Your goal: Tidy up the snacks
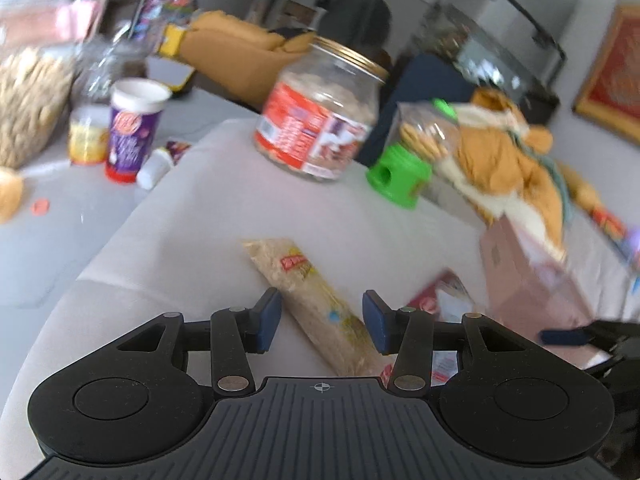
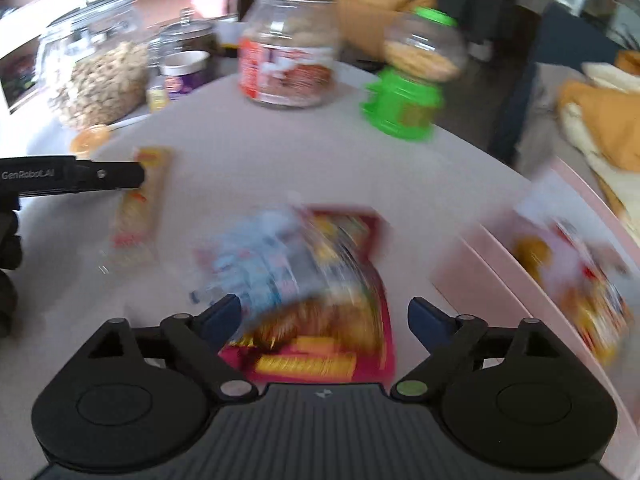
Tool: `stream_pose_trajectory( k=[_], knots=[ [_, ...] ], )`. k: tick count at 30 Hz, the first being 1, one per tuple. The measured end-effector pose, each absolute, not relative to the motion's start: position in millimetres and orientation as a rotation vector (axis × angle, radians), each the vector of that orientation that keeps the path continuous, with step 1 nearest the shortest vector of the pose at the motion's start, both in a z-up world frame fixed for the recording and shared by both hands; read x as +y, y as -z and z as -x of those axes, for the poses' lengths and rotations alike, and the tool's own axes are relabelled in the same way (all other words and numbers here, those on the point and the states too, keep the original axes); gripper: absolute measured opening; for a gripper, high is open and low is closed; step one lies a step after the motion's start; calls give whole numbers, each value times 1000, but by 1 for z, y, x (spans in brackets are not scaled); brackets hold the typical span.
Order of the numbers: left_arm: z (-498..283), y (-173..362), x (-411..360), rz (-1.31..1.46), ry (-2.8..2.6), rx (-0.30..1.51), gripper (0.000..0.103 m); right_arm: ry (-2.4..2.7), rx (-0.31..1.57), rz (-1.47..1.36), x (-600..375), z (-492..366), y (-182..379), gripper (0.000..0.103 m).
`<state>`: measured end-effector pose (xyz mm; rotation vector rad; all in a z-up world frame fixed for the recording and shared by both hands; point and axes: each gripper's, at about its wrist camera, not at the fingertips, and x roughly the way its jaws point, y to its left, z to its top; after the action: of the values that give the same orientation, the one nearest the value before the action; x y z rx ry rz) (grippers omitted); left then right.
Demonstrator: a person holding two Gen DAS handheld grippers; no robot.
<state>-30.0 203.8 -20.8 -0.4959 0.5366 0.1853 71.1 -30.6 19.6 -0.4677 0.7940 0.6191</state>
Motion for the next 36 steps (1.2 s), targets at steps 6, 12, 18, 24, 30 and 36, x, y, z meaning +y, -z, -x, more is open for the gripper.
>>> stream_pose_trajectory(
  k=[6,12,18,24,30,36],
  knots=[
    [25,10,173,404,-54,564,50,-394,688,571,-73,-45,-1,90],
    [30,-1,167,398,-126,534,49,-538,732,316,-98,-31,-20,90],
    [40,-15,177,407,-184,508,49,-639,748,196,-60,-33,-16,90],
    [26,-18,159,363,-109,551,49,-719,726,331,-4,-1,5,91],
    [4,-5,135,322,-61,606,49,-681,680,415,-30,21,8,71],
    [-17,11,117,312,-60,640,48,-530,694,312,-93,8,10,81]
  ],
)
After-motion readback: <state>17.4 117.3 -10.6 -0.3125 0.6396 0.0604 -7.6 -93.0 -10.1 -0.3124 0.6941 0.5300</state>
